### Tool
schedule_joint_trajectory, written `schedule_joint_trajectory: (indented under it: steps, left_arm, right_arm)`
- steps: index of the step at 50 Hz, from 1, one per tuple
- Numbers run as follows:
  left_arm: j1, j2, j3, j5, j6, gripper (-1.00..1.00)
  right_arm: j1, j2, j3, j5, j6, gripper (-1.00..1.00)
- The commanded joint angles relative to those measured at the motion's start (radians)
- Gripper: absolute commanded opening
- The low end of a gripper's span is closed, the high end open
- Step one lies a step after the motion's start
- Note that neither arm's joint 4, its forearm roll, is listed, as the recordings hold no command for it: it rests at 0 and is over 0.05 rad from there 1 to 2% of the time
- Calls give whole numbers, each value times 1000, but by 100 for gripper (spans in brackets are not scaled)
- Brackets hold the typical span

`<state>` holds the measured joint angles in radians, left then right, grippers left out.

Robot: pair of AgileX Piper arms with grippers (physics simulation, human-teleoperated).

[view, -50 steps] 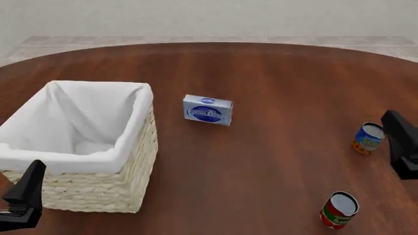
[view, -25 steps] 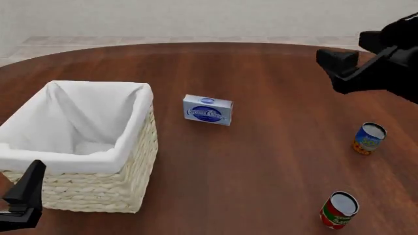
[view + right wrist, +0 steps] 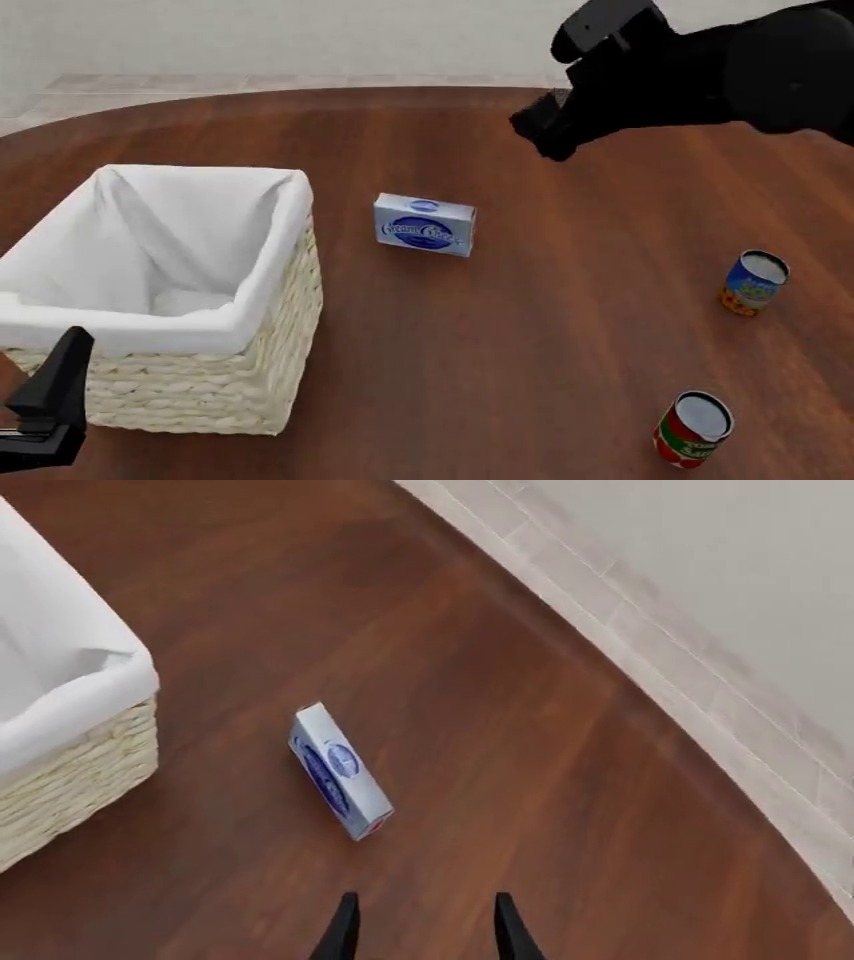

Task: Pick up the cream cheese box, and put it in the basket.

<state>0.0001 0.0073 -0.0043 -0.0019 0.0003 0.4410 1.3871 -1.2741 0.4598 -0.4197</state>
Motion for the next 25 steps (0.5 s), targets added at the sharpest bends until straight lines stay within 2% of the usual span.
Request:
schedule_joint_trajectory:
  steps: [1, 2, 6, 7, 8, 9, 11, 15, 16, 18, 21, 25]
  left_arm:
    - [0, 0, 0, 0, 0, 100]
    - [0, 0, 0, 0, 0, 100]
    - [0, 0, 0, 0, 0, 100]
    - [0, 0, 0, 0, 0, 100]
    - [0, 0, 0, 0, 0, 100]
    - [0, 0, 0, 0, 0, 100]
    - [0, 0, 0, 0, 0, 100]
    - [0, 0, 0, 0, 0, 100]
    - [0, 0, 0, 0, 0, 100]
    - [0, 0, 0, 0, 0, 100]
    - [0, 0, 0, 0, 0, 100]
    - [0, 0, 0, 0, 0, 100]
  right_arm:
    - [46, 187, -109, 79, -165, 100]
    - [50, 198, -139, 96, -142, 100]
    - [64, 246, -217, 140, -105, 100]
    - [90, 279, -238, 183, -95, 100]
    - [68, 298, -224, 166, -153, 100]
    - [80, 322, -211, 183, -186, 100]
    - [75, 329, -244, 172, -171, 100]
    - [73, 360, -270, 171, -183, 100]
    - [73, 380, -297, 196, -159, 100]
    - [81, 389, -305, 190, -170, 100]
    - [83, 430, -360, 230, -146, 100]
    - [82, 460, -405, 249, -140, 100]
